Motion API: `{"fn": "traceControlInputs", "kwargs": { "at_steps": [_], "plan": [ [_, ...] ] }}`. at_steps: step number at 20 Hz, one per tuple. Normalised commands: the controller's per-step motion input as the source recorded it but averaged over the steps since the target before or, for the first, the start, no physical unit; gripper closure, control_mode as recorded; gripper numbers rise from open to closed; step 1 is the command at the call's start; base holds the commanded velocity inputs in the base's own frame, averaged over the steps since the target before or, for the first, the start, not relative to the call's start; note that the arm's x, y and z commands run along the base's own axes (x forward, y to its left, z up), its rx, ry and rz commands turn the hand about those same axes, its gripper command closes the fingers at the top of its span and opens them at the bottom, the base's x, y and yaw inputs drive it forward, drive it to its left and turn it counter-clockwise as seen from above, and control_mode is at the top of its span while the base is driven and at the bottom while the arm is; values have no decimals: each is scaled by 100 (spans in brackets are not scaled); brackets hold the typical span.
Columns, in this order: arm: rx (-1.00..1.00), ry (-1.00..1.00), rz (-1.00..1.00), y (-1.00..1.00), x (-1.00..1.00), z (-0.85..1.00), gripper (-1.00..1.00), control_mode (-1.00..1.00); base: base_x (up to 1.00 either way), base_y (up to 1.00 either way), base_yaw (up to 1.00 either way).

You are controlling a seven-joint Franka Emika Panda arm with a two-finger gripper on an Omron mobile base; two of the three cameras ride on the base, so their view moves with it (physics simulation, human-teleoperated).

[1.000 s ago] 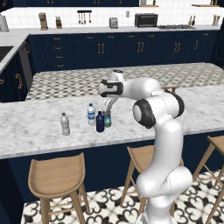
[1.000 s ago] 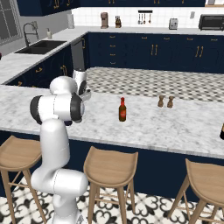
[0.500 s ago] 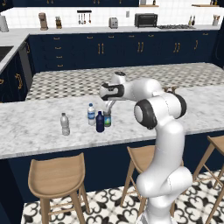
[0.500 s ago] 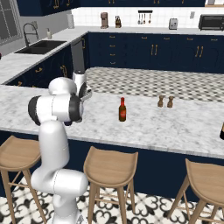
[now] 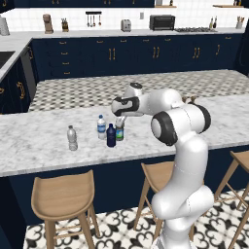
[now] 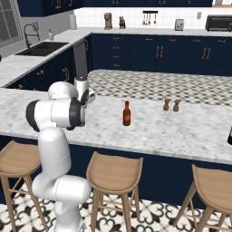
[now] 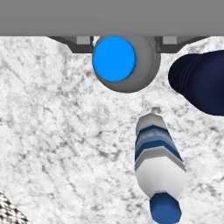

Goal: Move the plastic bottles in the middle to the plastics group, and the glass bottles in the middle to the glass group.

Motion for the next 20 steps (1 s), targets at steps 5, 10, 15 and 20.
{"fn": "traceControlInputs", "kwargs": {
  "at_steps": [5, 10, 15, 20],
  "plan": [
    [0, 0, 0, 0, 0, 0, -100, -100, 0, 0, 0],
    [0, 0, 0, 0, 0, 0, -100, -100, 0, 0, 0],
    [0, -1, 0, 0, 0, 1, -100, -100, 0, 0, 0],
    [0, 0, 0, -1, 0, 34, -100, -100, 0, 0, 0]
  ]
}}
